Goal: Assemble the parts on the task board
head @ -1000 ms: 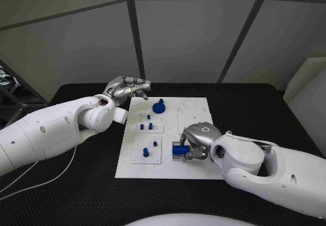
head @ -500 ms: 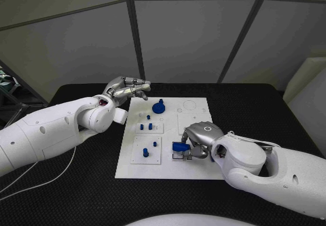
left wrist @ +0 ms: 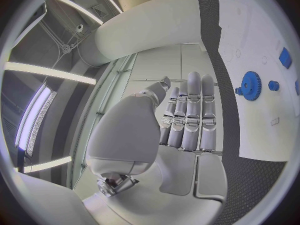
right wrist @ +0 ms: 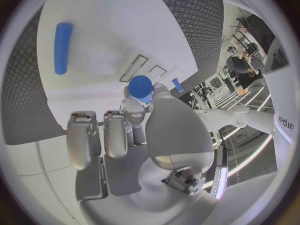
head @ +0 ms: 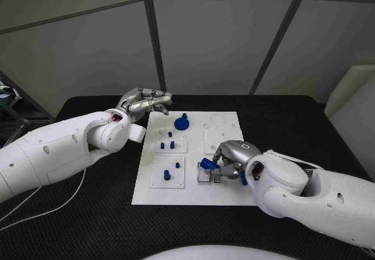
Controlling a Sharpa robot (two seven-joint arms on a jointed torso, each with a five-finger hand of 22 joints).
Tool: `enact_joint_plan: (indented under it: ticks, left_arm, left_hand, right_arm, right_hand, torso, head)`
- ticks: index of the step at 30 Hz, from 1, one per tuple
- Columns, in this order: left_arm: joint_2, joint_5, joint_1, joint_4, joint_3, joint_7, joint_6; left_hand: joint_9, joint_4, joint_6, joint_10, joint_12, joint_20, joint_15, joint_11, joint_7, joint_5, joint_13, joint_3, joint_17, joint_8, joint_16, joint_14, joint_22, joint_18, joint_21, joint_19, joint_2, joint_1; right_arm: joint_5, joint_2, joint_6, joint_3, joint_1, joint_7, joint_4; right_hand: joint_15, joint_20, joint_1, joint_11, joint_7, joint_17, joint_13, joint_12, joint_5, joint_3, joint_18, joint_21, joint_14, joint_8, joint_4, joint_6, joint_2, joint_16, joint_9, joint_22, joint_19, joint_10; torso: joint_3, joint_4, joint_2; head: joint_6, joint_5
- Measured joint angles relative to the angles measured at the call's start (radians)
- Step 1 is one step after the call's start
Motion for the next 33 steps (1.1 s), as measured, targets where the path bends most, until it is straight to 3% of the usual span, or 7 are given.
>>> enact_joint_plan:
  ticks: [8, 31, 33]
  left_arm:
    - [-0.001, 0.0, 0.0, 0.001, 0.0, -0.002, 0.001]
    - [0.0, 0.0, 0.0, 0.001, -0.001, -0.008, 0.005]
    - [0.0, 0.0, 0.0, 0.001, -0.001, -0.009, 0.005]
  left_hand:
    - [0.0, -0.003, 0.0, 0.0, 0.0, 0.0, 0.0, 0.0, 0.0, 0.0, 0.0, -0.003, 0.0, 0.0, 0.0, 0.0, 0.0, 0.0, 0.0, 0.0, 0.0, 0.0]
    - [0.0, -0.003, 0.0, -0.002, 0.0, 0.0, 0.0, 0.002, 0.0, 0.0, 0.0, -0.003, 0.0, 0.0, 0.0, 0.0, -0.001, 0.0, 0.0, 0.0, 0.0, 0.0]
    - [0.0, -0.003, 0.0, -0.002, 0.0, 0.0, 0.0, 0.002, 0.0, 0.0, 0.0, -0.003, 0.0, 0.0, 0.0, 0.0, -0.001, 0.0, 0.0, 0.0, 0.0, 0.0]
  right_arm:
    - [0.08, 0.015, -0.02, 0.0, 0.001, -0.021, -0.019]
    - [0.158, 0.043, -0.033, 0.0, 0.001, -0.037, -0.033]
    - [0.163, 0.043, -0.032, 0.0, 0.001, -0.038, -0.031]
  right_hand:
    - [-0.004, -0.004, -0.065, -0.007, -0.007, 0.0, 0.014, 0.012, -0.024, -0.019, 0.0, 0.0, 0.003, 0.019, 0.002, 0.052, -0.011, 0.003, 0.019, 0.0, 0.004, 0.011]
    - [-0.011, -0.007, -0.14, -0.016, -0.018, 0.0, 0.056, 0.051, -0.028, -0.03, 0.0, 0.0, 0.004, 0.015, 0.003, 0.118, 0.005, 0.014, 0.035, 0.0, 0.0, 0.03]
    - [-0.011, -0.007, -0.141, -0.016, -0.045, 0.0, 0.057, 0.051, -0.029, -0.032, 0.0, 0.0, 0.004, 0.014, 0.002, 0.173, 0.004, 0.014, 0.035, 0.0, 0.0, 0.03]
  torso:
    - [-0.0003, 0.0001, 0.0]
    - [0.0011, -0.0003, 0.0]
    - [0.0011, -0.0004, 0.0]
  head:
    - [0.0, -0.001]
    - [-0.005, 0.0]
    - [-0.005, 0.0]
